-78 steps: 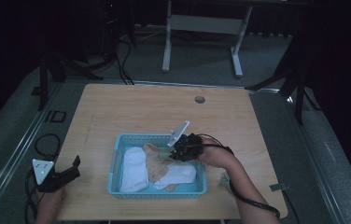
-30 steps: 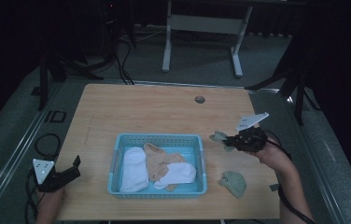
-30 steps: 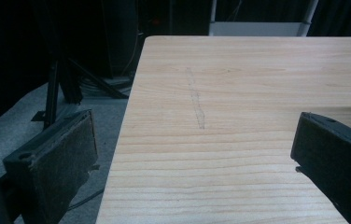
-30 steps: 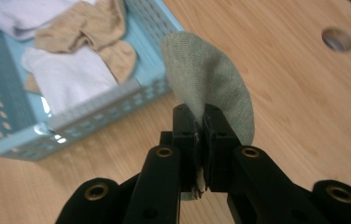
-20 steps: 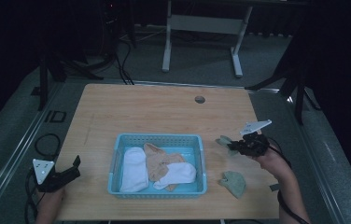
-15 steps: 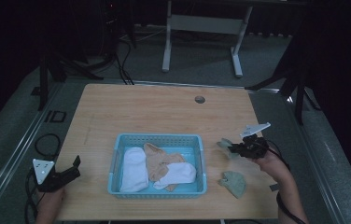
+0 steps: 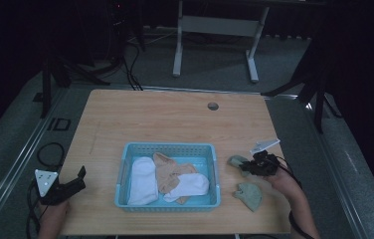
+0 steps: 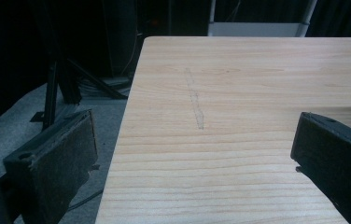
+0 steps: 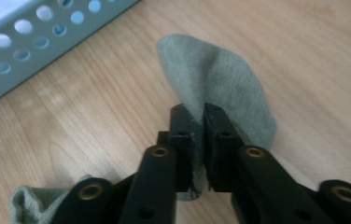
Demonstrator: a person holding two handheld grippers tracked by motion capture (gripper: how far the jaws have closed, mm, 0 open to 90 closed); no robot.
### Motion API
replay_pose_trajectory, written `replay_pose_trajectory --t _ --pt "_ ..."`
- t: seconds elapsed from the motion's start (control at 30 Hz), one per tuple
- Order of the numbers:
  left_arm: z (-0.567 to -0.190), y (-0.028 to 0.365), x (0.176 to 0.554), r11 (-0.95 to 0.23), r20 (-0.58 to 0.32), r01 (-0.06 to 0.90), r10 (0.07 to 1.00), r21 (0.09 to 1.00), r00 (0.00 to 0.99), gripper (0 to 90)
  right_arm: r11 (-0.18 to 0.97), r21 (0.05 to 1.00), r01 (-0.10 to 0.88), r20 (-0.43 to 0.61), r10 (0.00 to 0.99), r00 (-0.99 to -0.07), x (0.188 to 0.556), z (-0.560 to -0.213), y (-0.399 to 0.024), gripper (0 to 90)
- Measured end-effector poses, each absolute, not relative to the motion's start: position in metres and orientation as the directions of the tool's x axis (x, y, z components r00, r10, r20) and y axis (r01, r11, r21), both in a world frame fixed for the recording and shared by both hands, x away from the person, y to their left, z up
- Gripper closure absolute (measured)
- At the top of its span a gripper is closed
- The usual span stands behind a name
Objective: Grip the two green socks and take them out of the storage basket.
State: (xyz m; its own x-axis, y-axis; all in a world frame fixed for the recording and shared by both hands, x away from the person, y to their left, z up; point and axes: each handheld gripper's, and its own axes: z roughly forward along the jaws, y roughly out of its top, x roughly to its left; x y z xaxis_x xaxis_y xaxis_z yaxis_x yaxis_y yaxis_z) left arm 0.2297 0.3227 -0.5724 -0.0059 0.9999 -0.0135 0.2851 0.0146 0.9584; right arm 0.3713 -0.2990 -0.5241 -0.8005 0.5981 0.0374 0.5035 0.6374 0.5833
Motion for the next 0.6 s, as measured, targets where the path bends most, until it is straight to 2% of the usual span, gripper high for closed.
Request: replay_pose_trajectory --t 0.07,0.33,0.5,0.6 --pt "-0.572 0.323 0.23 0.016 -0.014 0.285 1.0 0.958 -0.007 0.7 0.635 0.582 0.507 0.043 0.599 -0.799 0.37 -0.524 -0.298 72.9" --pt "-0.572 0.323 0.23 0.014 -0.012 0.286 1.0 0.958 -0.008 0.7 0.593 0.633 0.497 0.047 0.612 -0.79 0.362 -0.51 -0.305 50.8" --pt "-0.572 0.323 0.23 0.014 -0.013 0.286 1.0 0.958 -0.007 0.7 0.562 0.654 0.507 0.052 0.635 -0.771 0.357 -0.51 -0.313 46.4" --pt "-0.572 0.322 0.23 0.014 -0.013 0.286 1.0 0.958 -0.007 0.7 0.532 0.676 0.51 0.055 0.654 -0.755 0.353 -0.51 -0.32 39.6"
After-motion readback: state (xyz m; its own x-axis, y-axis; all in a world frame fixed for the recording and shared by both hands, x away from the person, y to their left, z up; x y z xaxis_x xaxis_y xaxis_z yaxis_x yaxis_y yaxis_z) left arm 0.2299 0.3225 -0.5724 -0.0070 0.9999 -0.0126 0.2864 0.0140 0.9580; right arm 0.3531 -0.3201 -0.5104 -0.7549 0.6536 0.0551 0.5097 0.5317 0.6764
